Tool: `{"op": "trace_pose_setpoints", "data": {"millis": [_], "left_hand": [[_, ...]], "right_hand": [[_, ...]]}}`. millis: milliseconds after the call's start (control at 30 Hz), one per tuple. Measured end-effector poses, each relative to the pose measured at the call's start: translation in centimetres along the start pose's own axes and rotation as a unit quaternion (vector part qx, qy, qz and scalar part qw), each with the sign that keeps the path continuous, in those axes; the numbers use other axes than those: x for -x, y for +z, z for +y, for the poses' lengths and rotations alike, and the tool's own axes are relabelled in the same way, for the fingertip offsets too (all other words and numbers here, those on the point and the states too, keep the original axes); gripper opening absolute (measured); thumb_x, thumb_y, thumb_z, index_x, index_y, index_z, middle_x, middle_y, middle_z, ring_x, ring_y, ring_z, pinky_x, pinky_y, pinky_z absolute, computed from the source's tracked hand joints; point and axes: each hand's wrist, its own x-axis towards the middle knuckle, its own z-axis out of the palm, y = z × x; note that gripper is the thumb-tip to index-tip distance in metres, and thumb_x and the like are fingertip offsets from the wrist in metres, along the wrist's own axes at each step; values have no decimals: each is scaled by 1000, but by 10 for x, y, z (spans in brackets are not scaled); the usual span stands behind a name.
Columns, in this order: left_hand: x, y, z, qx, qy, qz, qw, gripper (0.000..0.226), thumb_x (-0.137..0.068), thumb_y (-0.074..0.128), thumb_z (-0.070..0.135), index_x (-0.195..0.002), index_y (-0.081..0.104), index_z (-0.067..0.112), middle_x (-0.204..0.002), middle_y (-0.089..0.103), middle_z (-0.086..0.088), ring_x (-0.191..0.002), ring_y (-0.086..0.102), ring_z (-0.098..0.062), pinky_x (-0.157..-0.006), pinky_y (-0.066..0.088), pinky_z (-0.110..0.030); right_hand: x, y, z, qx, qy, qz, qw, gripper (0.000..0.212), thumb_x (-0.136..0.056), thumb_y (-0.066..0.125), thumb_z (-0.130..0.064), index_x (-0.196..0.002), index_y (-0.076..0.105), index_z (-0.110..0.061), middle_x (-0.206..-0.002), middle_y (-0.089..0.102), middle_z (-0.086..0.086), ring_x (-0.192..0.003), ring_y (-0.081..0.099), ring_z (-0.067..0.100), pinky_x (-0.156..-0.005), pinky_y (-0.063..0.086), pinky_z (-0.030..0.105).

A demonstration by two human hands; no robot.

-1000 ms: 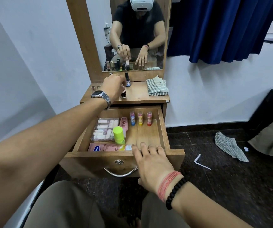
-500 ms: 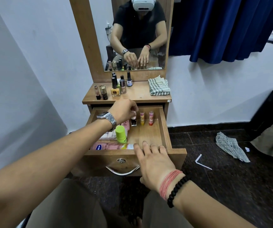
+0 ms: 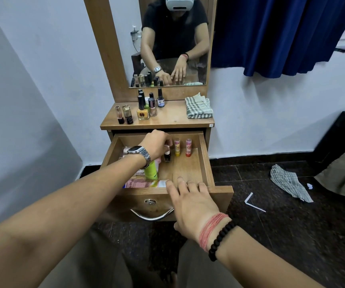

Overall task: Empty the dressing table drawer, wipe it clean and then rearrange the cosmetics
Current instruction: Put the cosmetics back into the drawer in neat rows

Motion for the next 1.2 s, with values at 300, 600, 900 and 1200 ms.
{"op": "trace_pose_setpoints", "data": {"millis": [300,600,900,1200], "left_hand": [[1,1,-2,-3,9,-7,1000,17,-88,59,11,-100,71,14,-107,68,-3,-104,61,-21,-87,49,-33],[3,-7,-3,1,45,49,998,17,-87,56,8,-94,71,14,-102,69,-2,-98,61,-21,-80,48,-32],[2,-61,-37,25,73,214,974,17,-87,59,7,-98,68,17,-102,66,-1,-90,59,-16,-77,45,-27],[-2,-82,-100,55,-144,232,961,41,-87,59,7,-128,57,14,-130,56,-9,-117,55,-26,-96,44,-38]], "right_hand": [[1,-2,0,9,0,-7,1000,87,-91,58,-30,-153,-1,-13,-157,8,16,-141,18,34,-115,17,50],[0,0,0,10,0,-2,1000,83,-92,55,-29,-153,0,-15,-157,9,16,-140,22,33,-113,19,50],[0,0,-1,14,0,-7,1000,83,-94,52,-29,-153,-4,-15,-159,4,17,-142,18,34,-116,14,50],[0,1,-1,42,5,-15,999,93,-90,61,-31,-153,-6,-15,-159,5,16,-139,23,35,-113,21,52]]}}
